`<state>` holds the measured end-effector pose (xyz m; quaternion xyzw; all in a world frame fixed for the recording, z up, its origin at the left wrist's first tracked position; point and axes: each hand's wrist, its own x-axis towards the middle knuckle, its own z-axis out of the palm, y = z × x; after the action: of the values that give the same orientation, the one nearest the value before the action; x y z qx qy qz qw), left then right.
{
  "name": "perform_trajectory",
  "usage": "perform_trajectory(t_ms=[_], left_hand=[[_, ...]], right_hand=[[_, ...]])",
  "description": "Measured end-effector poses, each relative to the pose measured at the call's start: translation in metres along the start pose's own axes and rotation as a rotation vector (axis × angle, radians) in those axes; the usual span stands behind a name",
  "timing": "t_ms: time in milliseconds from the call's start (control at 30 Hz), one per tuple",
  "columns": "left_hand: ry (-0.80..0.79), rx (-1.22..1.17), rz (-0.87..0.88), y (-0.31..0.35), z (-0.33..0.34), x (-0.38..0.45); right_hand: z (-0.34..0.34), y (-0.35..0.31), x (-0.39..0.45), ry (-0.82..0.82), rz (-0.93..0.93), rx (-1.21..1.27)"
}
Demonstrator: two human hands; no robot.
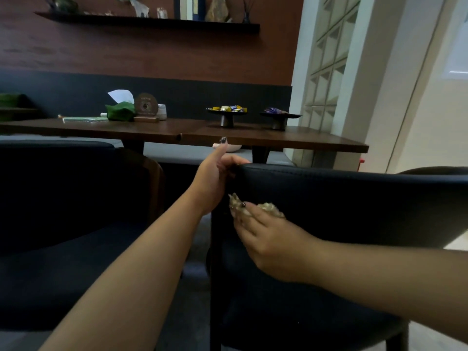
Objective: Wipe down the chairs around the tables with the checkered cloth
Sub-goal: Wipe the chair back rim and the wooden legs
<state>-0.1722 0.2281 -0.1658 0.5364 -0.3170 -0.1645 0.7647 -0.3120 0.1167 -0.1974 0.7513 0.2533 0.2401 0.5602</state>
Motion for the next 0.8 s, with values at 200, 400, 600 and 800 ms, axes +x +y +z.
perform_trajectory(t_ms=[200, 400, 600, 800], left_hand=[[0.009, -0.039, -0.052, 0.01, 0.007, -0.009], [0.085, 0.015, 0.016, 0.008, 0.007, -0.008], [0.074, 0.049, -0.01, 0.008, 0.008, -0.009], [0.139, 0.004, -0.013, 0.005, 0.014, -0.005]], right_hand=[[-0.01, 0.034, 0.027, 0.175, 0.519, 0.036], [0.009, -0.013, 0.025, 0.078, 0.214, -0.028], [0.024, -0.038, 0.01, -0.133, -0.098, -0.032], [-0.001, 0.002, 0.0, 0.115, 0.198, 0.011]])
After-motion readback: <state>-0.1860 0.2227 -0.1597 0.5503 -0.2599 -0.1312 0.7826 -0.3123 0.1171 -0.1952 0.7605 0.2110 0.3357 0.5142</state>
